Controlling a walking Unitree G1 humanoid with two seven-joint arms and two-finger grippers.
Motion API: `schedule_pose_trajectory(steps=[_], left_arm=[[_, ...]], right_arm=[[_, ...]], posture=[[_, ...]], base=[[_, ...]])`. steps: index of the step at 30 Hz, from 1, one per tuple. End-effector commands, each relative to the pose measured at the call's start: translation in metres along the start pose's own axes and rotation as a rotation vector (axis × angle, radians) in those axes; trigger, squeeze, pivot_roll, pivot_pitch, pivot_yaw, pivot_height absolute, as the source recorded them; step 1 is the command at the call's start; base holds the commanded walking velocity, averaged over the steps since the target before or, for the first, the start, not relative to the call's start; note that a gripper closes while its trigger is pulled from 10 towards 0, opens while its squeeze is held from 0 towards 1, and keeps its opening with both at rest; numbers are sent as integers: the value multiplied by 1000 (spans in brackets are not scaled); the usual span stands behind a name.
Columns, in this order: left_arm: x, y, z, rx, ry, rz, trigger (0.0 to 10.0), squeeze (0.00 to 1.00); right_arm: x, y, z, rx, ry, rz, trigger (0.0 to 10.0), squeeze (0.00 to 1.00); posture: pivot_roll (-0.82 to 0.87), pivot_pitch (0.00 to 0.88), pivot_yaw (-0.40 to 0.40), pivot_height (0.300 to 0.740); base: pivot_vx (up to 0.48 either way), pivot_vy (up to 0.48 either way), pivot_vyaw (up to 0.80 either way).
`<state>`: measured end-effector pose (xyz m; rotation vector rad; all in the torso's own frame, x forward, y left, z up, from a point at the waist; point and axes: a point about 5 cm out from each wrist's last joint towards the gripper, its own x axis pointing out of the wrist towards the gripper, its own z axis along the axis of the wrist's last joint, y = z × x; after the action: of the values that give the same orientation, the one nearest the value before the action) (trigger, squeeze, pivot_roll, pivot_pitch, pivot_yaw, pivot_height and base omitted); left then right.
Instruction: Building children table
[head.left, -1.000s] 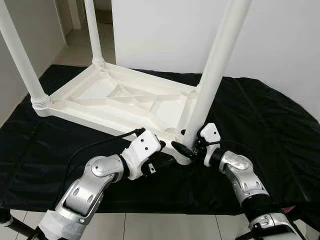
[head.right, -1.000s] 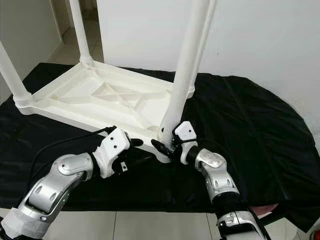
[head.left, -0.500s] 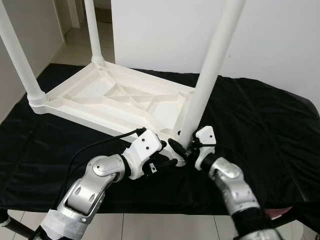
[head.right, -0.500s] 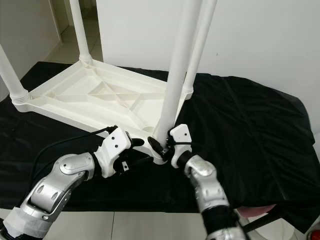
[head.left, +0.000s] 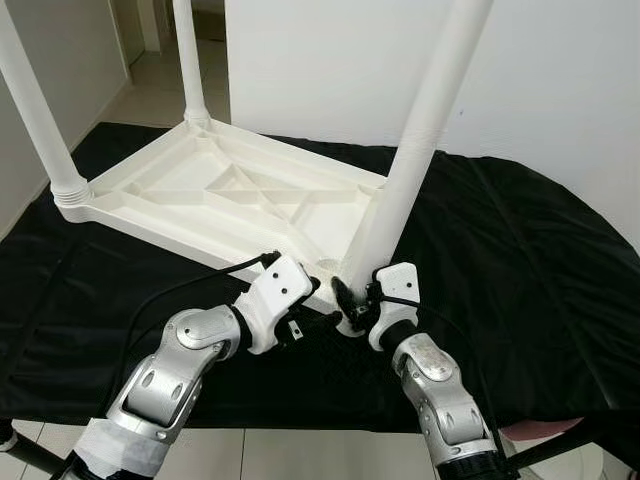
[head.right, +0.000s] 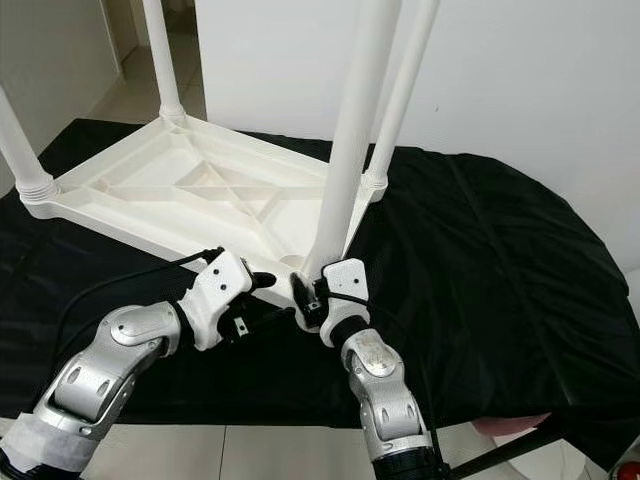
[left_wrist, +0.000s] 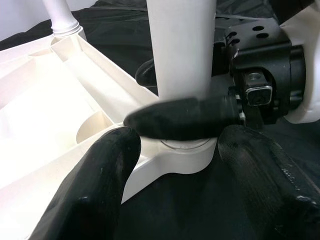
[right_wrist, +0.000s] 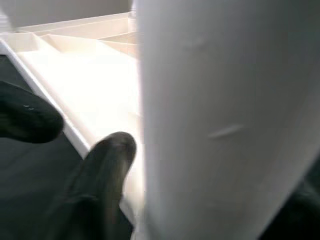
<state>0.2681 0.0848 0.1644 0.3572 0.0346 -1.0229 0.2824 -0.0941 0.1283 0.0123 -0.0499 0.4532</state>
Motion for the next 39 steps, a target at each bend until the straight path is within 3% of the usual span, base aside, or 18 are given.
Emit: schedule_pose_trajectory(steps=[1, 4, 8, 9, 10, 17, 21, 25, 26, 29, 30, 31, 35, 36, 39], left_arm=[[1, 4, 0, 13, 1, 60, 10000, 0], [1, 4, 0, 13, 1, 60, 10000, 0], [-3, 4, 3, 17, -5, 42, 10000, 0], [-3, 4, 3, 17, -5, 42, 10000, 0], [-5, 3, 3, 18, -7, 26, 10000, 0], [-7, -4, 6, 16, -18, -38, 10000, 0], [-7, -5, 6, 15, -20, -43, 10000, 0], [-9, -4, 2, 24, -3, -45, 10000, 0], [-10, -3, 2, 27, 0, -44, 10000, 0], [-11, -3, 2, 29, 2, -41, 10000, 0], [-11, -3, 2, 29, 4, -38, 10000, 0], [-12, -3, 2, 28, 4, -35, 10000, 0], [-12, -3, 2, 27, 4, -33, 10000, 0], [-11, -4, 2, 23, 3, -31, 10000, 0], [-11, -5, 2, 18, 1, -29, 10000, 0]], right_arm=[[-2, -8, 3, 0, 0, 23, 10000, 1000], [-2, -8, 3, 0, 0, 23, 10000, 1000], [-4, -33, 5, -56, 12, 135, 10000, 1000], [-4, -33, 5, -56, 12, 135, 10000, 1000], [-4, -38, 5, -68, 12, 180, 10000, 0], [0, -48, 4, -106, 49, 406, 10000, 0], [3, -49, 4, -109, 57, 431, 10000, 0], [20, -50, 2, -130, 69, 478, 10000, 0], [24, -49, 2, -135, 70, 482, 8353, 0], [27, -48, 1, -137, 70, 486, 7882, 0], [30, -48, 0, -139, 73, 483, 3843, 0], [30, -49, -2, -139, 79, 480, 2196, 0], [31, -50, -3, -138, 84, 478, 2196, 0], [29, -50, -6, -134, 91, 474, 0, 0], [26, -51, -9, -123, 97, 475, 0, 0]], posture=[[26, 0, -93, 740], [26, 0, -93, 740], [34, 0, -93, 740], [34, 0, -93, 740], [33, 0, -90, 740], [33, 0, -80, 740], [34, 0, -80, 740], [52, 0, -87, 740], [52, 0, -87, 740], [56, 0, -90, 740], [56, 0, -90, 740], [62, 0, -98, 740], [62, 0, -98, 740], [59, 0, -100, 740], [53, 0, -102, 740]], base=[[0, 0, 0], [0, 0, 0], [0, 0, 0], [0, 0, 0], [0, 0, 0], [0, 0, 0], [0, 0, 0], [0, 0, 0], [0, 0, 0], [0, 0, 0], [0, 0, 0], [0, 0, 0], [0, 0, 0], [0, 0, 0], [0, 0, 0]])
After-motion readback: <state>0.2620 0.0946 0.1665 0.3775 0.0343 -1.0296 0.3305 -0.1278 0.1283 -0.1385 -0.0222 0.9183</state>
